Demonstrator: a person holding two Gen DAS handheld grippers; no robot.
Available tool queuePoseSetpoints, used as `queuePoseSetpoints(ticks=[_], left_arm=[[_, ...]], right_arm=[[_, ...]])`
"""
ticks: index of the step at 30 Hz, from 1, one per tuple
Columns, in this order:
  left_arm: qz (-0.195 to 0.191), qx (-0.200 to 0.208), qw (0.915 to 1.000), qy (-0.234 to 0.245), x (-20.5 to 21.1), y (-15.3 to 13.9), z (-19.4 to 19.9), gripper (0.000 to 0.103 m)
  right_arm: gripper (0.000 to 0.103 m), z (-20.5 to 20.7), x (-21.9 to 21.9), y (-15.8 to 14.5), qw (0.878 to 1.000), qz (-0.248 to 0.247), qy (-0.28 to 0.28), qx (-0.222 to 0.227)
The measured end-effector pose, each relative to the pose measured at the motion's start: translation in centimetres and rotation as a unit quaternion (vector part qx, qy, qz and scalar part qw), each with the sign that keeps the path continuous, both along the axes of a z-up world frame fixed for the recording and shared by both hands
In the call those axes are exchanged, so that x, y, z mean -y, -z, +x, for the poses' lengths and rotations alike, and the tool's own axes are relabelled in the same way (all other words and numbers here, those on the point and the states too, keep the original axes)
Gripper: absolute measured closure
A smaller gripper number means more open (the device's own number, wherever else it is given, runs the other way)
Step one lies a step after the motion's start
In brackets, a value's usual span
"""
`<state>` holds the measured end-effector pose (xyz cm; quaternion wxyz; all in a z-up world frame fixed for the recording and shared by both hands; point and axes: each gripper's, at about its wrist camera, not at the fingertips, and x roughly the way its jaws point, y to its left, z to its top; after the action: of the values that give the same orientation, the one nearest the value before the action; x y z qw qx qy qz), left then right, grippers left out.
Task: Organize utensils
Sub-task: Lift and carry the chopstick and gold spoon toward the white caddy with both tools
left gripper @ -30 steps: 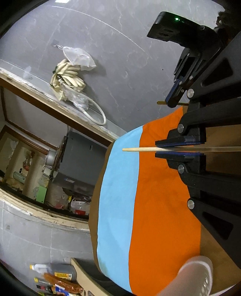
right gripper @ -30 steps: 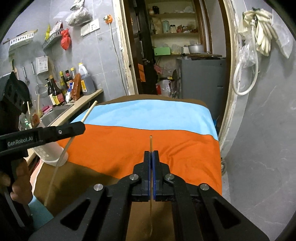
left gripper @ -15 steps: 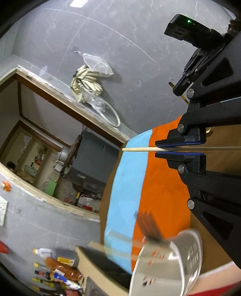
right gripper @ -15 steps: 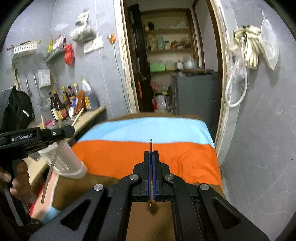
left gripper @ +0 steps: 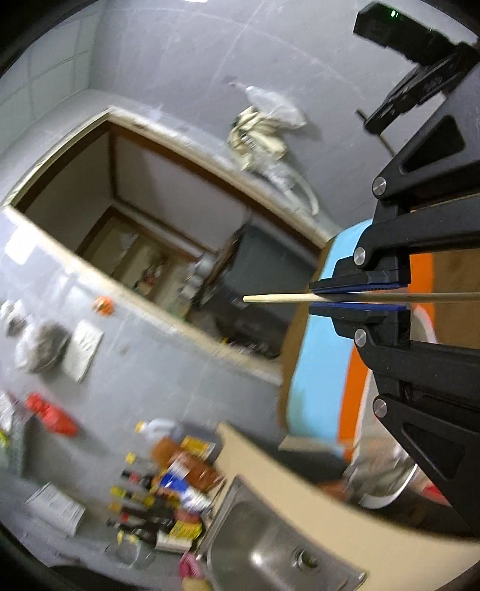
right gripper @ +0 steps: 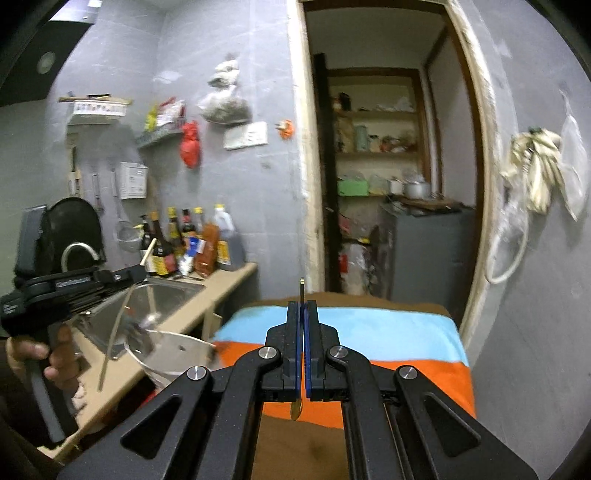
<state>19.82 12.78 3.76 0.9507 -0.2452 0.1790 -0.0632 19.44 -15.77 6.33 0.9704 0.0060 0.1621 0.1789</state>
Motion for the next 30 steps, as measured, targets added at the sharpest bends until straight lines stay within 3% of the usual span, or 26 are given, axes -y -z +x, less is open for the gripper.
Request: queuePoseSetpoints(ticks=[8,13,22,30], left_arm=[[-0.011,0.034,0.9974,-0.063,-6.1,-0.6,0.5,0.098],[-0.012,0.035,0.9959,-0.083,-8.2,0.1,2.2,0.098],[0.006,0.024,0.9949,-0.098,-9.2,2.3,4.7,0.098],[0.064,0.027,0.9937,-0.088,-7.3,3.2,5.0,0.098]], right_arm=[[0.102,-1.3,-6.3,-3.0,0.998,0.002,-0.053,0.027],[0.102,-0.8,-9.2,-3.2,0.997,0.009,-0.072,0.029],[0.101,2.1,-12.1,0.3,0.998,0.016,-0.061,-0.008],[0.102,3.5,-13.2,3.0,0.998,0.004,-0.055,-0.038]])
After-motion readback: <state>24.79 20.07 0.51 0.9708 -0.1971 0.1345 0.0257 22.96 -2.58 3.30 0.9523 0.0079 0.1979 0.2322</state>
